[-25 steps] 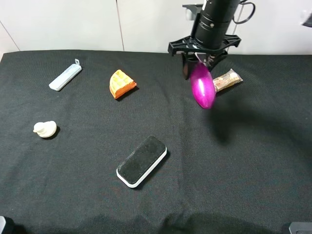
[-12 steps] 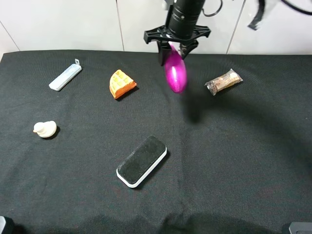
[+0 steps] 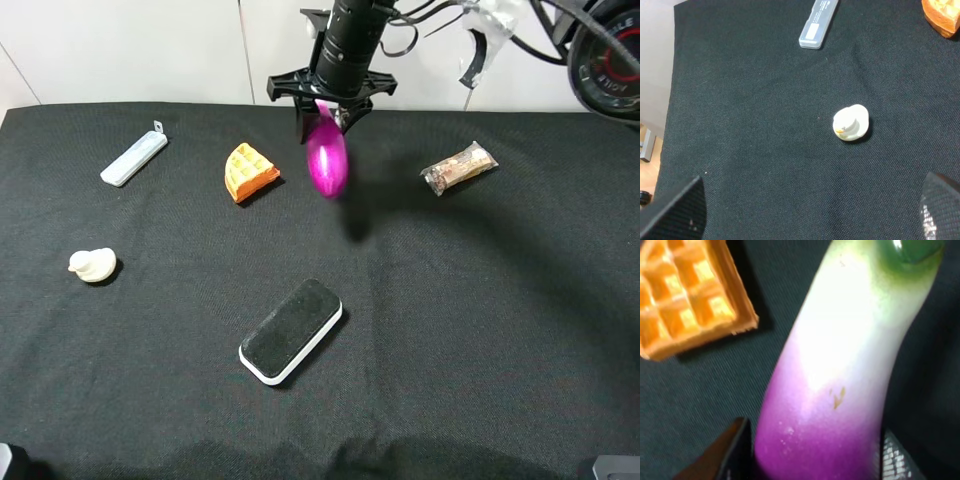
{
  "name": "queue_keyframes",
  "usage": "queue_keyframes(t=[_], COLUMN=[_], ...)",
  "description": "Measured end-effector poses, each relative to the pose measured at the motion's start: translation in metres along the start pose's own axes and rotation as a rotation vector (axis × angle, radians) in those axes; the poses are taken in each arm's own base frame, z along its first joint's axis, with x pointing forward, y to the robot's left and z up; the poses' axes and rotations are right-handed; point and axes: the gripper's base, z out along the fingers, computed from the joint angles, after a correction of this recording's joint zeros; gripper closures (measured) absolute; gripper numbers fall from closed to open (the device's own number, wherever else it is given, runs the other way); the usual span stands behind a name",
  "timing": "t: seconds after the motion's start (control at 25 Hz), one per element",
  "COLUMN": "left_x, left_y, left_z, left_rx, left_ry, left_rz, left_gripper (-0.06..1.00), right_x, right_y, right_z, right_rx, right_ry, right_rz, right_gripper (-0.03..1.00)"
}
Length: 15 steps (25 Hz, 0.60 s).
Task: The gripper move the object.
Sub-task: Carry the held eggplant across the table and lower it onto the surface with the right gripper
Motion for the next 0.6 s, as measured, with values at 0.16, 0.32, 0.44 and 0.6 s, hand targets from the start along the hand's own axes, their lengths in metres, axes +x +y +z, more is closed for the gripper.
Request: queue_keyframes(t=[0.16, 0.32, 0.44, 0.6], left_x=[0.000, 0.000, 0.000, 0.000], left_y=[0.000, 0.000, 0.000, 0.000], left_z=[0.000, 0.000, 0.000, 0.000], left_rx=[0.000, 0.000, 0.000, 0.000], left_ry=[0.000, 0.000, 0.000, 0.000], left_rz=[0.000, 0.000, 0.000, 0.000], left_gripper=[0.04, 0.04, 0.04, 0.04], right_x=[-0.004, -0.008, -0.010, -0.011], right_y=[0.001, -0.001, -0.002, -0.004], right_z=[0.014, 0.027, 0.034, 0.048], right_rx=[-0.028, -0.042, -0.048, -0.056], right_ry=[-0.023, -0.060, -0.082, -0.083], right_rz=[0.017, 0.031, 0.038, 0.056], right_gripper=[0.59, 0.59, 0.59, 0.59])
